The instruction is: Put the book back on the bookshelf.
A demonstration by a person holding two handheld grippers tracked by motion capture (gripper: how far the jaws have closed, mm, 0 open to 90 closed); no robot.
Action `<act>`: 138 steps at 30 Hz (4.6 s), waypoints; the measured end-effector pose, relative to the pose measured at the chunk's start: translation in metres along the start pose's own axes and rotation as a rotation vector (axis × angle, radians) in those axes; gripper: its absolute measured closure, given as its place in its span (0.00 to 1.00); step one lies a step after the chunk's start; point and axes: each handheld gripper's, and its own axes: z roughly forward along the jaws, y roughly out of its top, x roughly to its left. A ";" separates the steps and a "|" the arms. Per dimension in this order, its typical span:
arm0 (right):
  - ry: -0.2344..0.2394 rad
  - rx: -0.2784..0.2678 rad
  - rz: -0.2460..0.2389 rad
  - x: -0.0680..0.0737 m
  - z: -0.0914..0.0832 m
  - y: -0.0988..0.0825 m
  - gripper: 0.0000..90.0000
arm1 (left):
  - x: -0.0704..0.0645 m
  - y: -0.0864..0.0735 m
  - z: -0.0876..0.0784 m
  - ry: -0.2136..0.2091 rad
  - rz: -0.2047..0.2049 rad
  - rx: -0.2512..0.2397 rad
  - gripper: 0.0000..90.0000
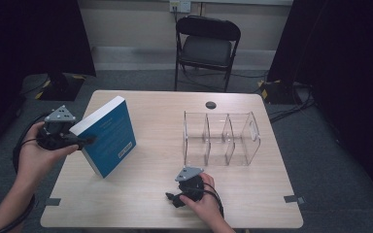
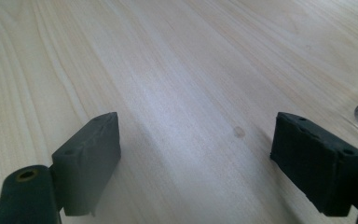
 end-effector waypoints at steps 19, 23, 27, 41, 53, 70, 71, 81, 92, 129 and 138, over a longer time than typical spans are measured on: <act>0.000 0.001 0.001 0.000 0.000 0.000 0.16 | 0.001 0.012 0.003 0.037 -0.055 0.081 0.54; 0.000 0.001 0.001 0.000 0.000 0.000 0.16 | 0.002 0.013 0.004 0.017 -0.039 0.092 0.55; 0.001 0.000 0.000 0.000 0.000 0.000 0.16 | 0.003 0.015 0.006 0.002 -0.031 0.100 0.58; 0.000 0.001 0.001 0.000 0.000 0.000 0.16 | 0.004 0.015 0.015 -0.035 -0.047 0.105 0.64; 0.001 0.000 0.000 0.000 0.000 0.000 0.16 | -0.003 0.013 0.014 -0.038 -0.018 0.077 0.68; 0.000 0.002 0.004 0.000 0.000 0.000 0.17 | -0.011 0.019 0.011 -0.068 0.012 0.038 0.69; 0.000 0.002 0.004 0.000 0.000 0.000 0.17 | -0.011 0.020 0.010 -0.071 0.010 0.039 0.69; 0.001 0.001 0.003 -0.001 0.000 0.000 0.17 | -0.024 0.026 0.008 -0.127 0.008 0.010 0.69; 0.002 0.002 0.004 0.000 0.000 0.000 0.17 | -0.016 0.003 0.003 -0.124 0.014 0.047 0.67; 0.001 0.001 0.006 0.000 0.000 0.000 0.17 | -0.019 0.014 0.007 -0.092 0.029 0.192 0.58; 0.002 0.002 0.006 0.000 0.000 0.000 0.17 | -0.023 0.015 0.007 -0.085 0.025 0.195 0.67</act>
